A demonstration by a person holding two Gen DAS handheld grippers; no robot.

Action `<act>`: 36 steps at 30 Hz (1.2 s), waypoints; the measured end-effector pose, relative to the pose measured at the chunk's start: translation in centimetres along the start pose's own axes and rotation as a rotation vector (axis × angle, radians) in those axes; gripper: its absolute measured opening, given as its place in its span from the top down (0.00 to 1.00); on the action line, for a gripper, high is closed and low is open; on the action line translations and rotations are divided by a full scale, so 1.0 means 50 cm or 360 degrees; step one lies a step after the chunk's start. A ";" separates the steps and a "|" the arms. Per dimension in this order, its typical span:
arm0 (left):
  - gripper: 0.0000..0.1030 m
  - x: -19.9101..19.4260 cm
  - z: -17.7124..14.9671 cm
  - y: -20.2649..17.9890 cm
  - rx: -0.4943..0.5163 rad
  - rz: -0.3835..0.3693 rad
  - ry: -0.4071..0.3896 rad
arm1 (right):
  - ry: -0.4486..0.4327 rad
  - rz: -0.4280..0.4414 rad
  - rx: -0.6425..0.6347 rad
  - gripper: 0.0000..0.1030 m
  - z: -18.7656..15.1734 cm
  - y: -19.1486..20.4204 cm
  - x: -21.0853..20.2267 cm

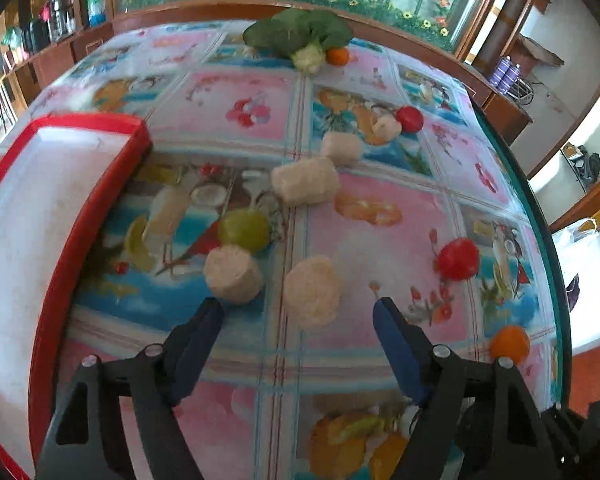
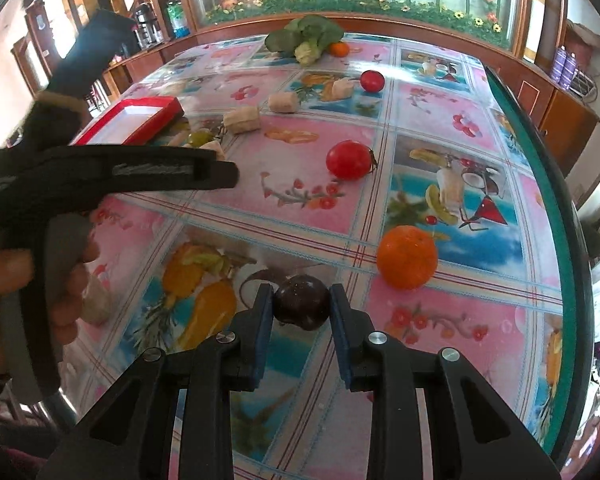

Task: Organize fruits
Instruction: 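Grasp the dark brown ball with the right gripper, then grasp the round beige bun with the left gripper while the right gripper holds the ball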

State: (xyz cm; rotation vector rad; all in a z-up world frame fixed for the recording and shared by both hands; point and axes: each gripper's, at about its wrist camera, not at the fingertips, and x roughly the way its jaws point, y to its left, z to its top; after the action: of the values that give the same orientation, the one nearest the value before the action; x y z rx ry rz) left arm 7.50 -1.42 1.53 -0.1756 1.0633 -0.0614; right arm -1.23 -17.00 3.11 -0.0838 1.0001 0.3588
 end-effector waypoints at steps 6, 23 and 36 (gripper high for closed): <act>0.69 0.002 0.004 -0.006 0.0052 -0.0008 -0.0037 | 0.0004 0.0043 -0.0002 0.73 -0.001 -0.008 0.004; 0.69 -0.088 -0.116 0.041 0.0296 -0.0141 -0.0009 | -0.0016 0.0021 0.0061 0.73 -0.025 -0.003 -0.017; 0.69 -0.150 -0.127 0.125 0.0234 -0.0186 -0.0080 | -0.0029 0.0022 0.0026 0.73 0.001 0.091 -0.027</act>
State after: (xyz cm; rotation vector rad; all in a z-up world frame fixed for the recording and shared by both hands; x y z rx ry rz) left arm -1.91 5.00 3.90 -0.1056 0.9939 -0.2388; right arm -3.36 -13.07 4.70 -0.0591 0.9860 0.3633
